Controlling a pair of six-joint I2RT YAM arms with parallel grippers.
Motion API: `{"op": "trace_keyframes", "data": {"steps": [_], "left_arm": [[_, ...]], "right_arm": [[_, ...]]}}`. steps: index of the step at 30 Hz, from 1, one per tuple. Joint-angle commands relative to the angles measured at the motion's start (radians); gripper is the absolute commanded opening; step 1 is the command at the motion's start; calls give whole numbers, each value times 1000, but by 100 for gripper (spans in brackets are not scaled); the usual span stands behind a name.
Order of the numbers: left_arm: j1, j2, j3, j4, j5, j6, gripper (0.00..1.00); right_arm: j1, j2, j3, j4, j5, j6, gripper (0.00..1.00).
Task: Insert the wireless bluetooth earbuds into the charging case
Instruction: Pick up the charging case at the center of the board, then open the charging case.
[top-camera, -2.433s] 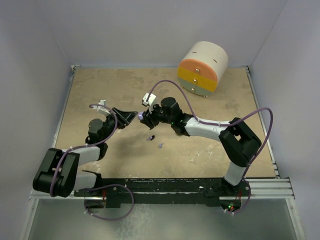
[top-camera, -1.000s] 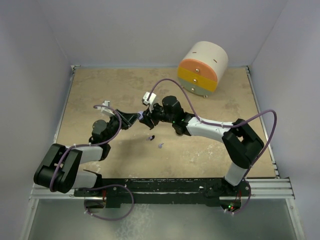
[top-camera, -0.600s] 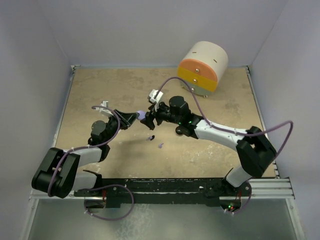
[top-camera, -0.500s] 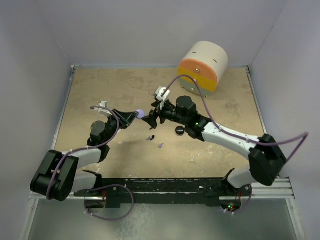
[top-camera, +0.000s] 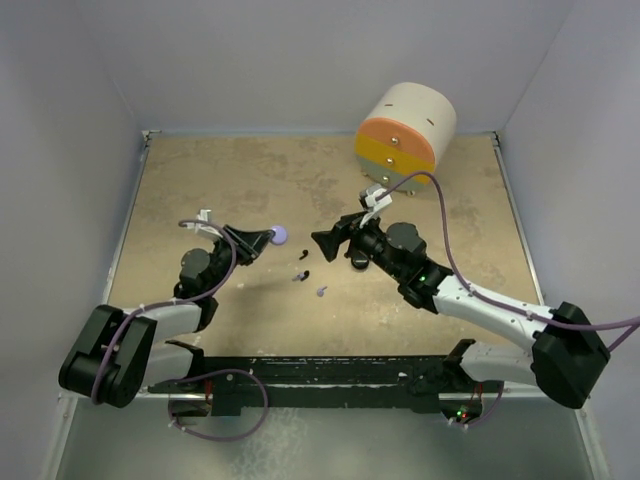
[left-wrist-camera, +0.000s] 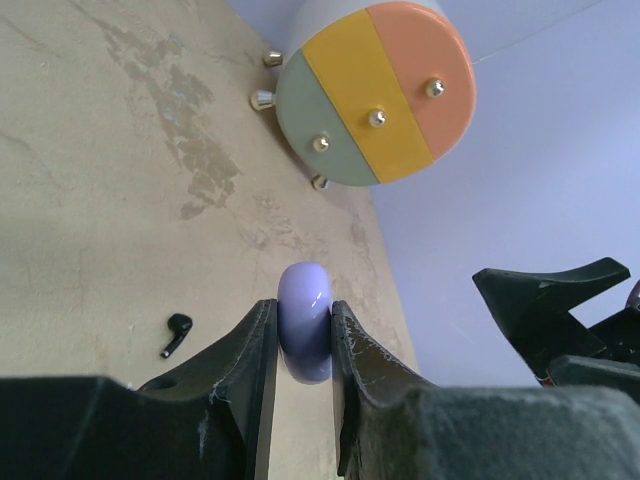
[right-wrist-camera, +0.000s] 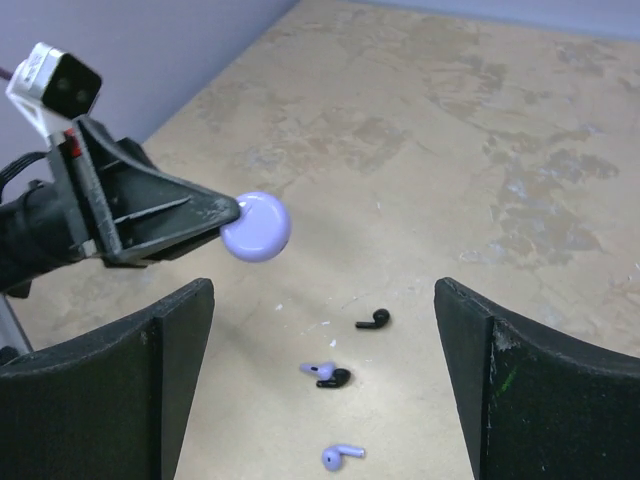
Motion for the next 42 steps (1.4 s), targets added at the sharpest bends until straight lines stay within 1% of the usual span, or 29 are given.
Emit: {"op": "trace_keyframes", "data": {"steps": [1, 4, 6, 12, 15, 23, 28, 33, 39, 42], "left_arm": [[-6, -23, -43, 82, -37, -7, 0], [-20, -63, -76, 91, -55, -26, 0], [-28, -96, -87, 65, -74, -19, 0], [-45, -153, -69, -17, -74, 1, 0], [-51, -147, -66, -24, -77, 5, 0], [-61, -82, -51, 22, -80, 5, 0], [-67, -68, -32, 19, -83, 8, 0], [-74, -74, -12, 18, -90, 2, 0], [-78, -107, 9, 20, -89, -25, 0], [-81, -115, 15, 24, -79, -33, 0]], "right_arm": [[-1, 8, 26, 43, 85, 42, 93], [-1, 56, 53, 25, 71, 35, 93], [-1, 86, 58, 26, 64, 48, 94], [-1, 154, 37, 103, 35, 93, 94], [-1, 204, 55, 140, 39, 76, 94], [0, 292, 109, 185, -39, 61, 94], [1, 371, 158, 196, -81, 54, 94], [0, 456, 172, 219, -108, 65, 94], [2, 545, 168, 219, -87, 86, 94], [2, 518, 144, 240, -63, 89, 94]]}}
